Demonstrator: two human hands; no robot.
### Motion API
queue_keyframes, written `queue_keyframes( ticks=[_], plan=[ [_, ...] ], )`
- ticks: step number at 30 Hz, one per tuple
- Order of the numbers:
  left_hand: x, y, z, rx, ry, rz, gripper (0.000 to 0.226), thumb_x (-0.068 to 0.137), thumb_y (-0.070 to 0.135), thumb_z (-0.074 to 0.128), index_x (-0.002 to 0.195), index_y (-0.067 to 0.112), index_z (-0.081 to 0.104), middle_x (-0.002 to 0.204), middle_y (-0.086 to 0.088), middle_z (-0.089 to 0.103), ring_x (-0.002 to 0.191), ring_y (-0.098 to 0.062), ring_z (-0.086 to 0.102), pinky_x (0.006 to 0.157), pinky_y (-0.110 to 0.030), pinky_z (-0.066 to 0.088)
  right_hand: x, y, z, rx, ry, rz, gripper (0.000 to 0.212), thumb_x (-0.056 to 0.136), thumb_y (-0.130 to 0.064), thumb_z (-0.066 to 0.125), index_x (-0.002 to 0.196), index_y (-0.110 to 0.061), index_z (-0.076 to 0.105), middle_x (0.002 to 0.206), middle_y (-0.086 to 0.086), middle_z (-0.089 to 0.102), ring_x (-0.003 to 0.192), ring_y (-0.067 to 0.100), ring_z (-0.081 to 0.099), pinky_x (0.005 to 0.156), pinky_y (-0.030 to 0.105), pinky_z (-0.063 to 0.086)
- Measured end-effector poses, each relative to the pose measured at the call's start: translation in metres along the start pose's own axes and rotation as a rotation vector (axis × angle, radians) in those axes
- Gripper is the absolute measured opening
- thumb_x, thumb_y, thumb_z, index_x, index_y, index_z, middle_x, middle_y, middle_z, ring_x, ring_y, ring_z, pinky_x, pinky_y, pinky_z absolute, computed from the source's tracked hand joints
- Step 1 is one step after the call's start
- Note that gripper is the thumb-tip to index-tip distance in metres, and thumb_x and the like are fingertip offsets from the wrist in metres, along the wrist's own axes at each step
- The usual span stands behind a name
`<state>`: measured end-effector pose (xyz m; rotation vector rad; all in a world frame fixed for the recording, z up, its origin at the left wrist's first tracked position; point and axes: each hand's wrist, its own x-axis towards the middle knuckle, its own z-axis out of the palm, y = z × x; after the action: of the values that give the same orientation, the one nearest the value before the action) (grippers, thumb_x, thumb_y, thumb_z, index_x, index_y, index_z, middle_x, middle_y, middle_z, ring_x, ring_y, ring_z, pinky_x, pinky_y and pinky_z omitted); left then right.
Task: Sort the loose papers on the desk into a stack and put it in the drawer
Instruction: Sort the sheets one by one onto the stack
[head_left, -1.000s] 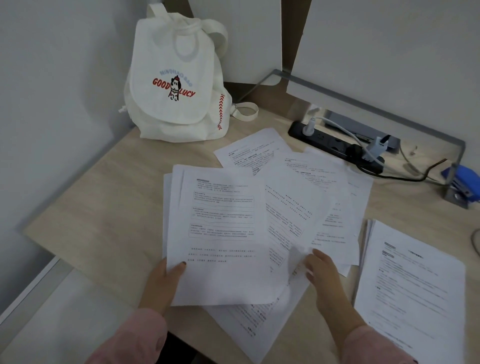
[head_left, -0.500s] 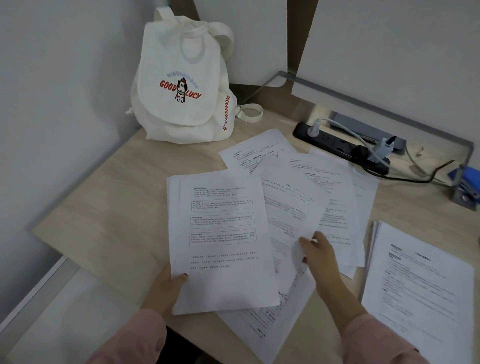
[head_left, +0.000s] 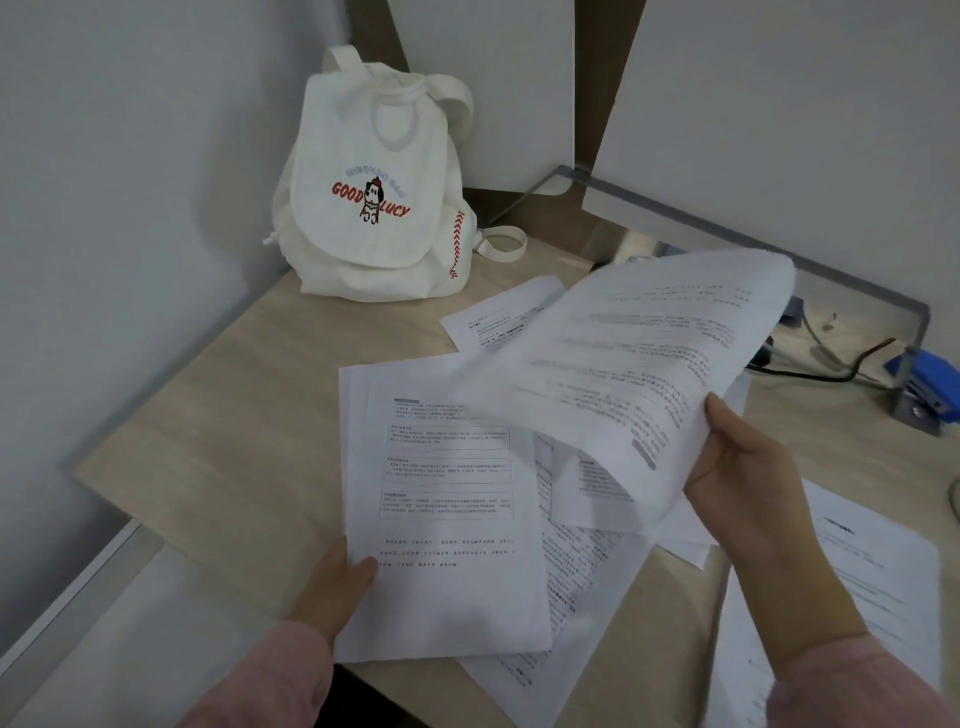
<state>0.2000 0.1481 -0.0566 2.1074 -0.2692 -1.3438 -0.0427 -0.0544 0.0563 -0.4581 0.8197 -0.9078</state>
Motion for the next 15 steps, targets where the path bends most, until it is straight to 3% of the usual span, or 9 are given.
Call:
queue_keyframes(
  ticks=[3,5,7,11,13,15],
  plan=[
    [-0.001,0.001,-0.001,-0.032,0.011,-0.003,0.029,0.089,-0.002,0.04,0.114,0.007,0.053,0.104,-0.01,0.057,0.089,-0.024,0.051,0.074,-0.029,0.038,0.002,0.014,-0.007,-0.022,0.005,0.116,0.039,0.092,-0.012,0.042,0.127,-0.008,0.057,0.125,0.008,0.064,0.111,0.018,0.063,0.092,0.035,0.051],
    [-0.002,0.002,-0.002,-0.075,0.011,-0.015,0.026,0.088,-0.004,0.04,0.106,0.008,0.054,0.095,-0.009,0.06,0.077,-0.02,0.052,0.062,-0.027,0.038,0.004,0.028,-0.013,-0.176,0.025,0.206,0.032,0.094,-0.007,0.041,0.12,-0.004,0.06,0.107,0.007,0.072,0.089,0.016,0.071,0.075,0.029,0.059],
    [-0.002,0.003,-0.004,-0.103,-0.004,-0.031,0.024,0.087,-0.006,0.039,0.1,0.007,0.055,0.083,-0.005,0.059,0.072,-0.017,0.051,0.057,-0.025,0.036,0.004,0.04,-0.02,-0.416,0.07,0.292,0.023,0.094,-0.005,0.043,0.106,-0.005,0.062,0.086,0.004,0.073,0.071,0.013,0.071,0.06,0.024,0.058],
    [-0.004,0.0,-0.01,-0.163,-0.047,-0.045,0.023,0.087,-0.006,0.04,0.097,0.008,0.054,0.078,-0.005,0.058,0.07,-0.021,0.051,0.055,-0.027,0.036,0.011,0.054,-0.03,-1.038,0.095,0.383,0.022,0.092,-0.005,0.047,0.106,-0.008,0.064,0.099,0.009,0.067,0.084,0.023,0.063,0.069,0.028,0.051],
    [-0.005,-0.003,-0.012,-0.207,-0.057,-0.051,0.021,0.085,-0.006,0.042,0.095,0.007,0.054,0.077,-0.005,0.057,0.069,-0.02,0.051,0.054,-0.027,0.035,0.019,0.055,-0.028,-1.3,0.083,0.316,0.021,0.092,-0.005,0.045,0.096,-0.015,0.063,0.099,0.009,0.066,0.081,0.019,0.061,0.066,0.024,0.047],
    [-0.008,-0.006,-0.014,-0.26,-0.057,-0.063,0.018,0.072,-0.001,0.054,0.089,0.006,0.056,0.077,-0.007,0.058,0.07,-0.023,0.052,0.055,-0.027,0.036,0.03,0.055,-0.025,-1.632,0.005,0.189,0.022,0.093,-0.009,0.042,0.102,-0.017,0.061,0.106,0.011,0.065,0.085,0.021,0.058,0.067,0.024,0.041]
  ],
)
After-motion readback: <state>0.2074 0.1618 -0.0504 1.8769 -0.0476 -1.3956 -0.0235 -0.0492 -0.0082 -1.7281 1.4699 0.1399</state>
